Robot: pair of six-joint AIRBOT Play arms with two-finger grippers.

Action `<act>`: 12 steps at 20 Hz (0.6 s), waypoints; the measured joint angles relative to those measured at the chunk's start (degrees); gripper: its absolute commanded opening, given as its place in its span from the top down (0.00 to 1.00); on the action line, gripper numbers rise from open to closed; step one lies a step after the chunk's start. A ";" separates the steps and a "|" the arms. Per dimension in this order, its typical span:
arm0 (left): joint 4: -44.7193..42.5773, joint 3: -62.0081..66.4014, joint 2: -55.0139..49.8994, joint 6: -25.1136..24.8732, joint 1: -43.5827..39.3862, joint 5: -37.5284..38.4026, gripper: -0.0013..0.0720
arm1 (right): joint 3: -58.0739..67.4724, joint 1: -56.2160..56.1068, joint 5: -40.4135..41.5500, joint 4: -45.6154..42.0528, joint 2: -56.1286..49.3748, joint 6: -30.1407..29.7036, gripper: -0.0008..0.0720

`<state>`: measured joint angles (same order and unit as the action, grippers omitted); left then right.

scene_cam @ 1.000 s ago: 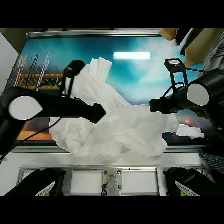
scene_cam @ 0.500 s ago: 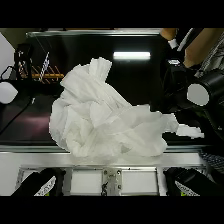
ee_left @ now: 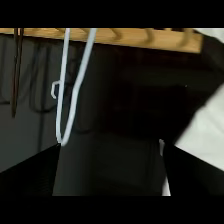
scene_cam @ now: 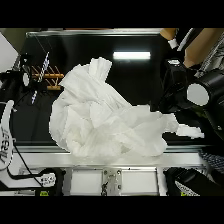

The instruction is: Fold the clothes and pants, and hang the long-sleeved shirts on hangers.

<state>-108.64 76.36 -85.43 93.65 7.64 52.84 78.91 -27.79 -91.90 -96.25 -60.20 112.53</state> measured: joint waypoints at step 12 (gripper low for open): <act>-4.87 15.87 -23.43 -1.64 4.52 0.87 0.04 | 0.00 0.00 -0.02 0.00 -0.15 0.00 0.97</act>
<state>-113.51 92.23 -108.86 92.01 12.16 53.71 78.91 -27.79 -91.92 -96.25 -60.36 112.53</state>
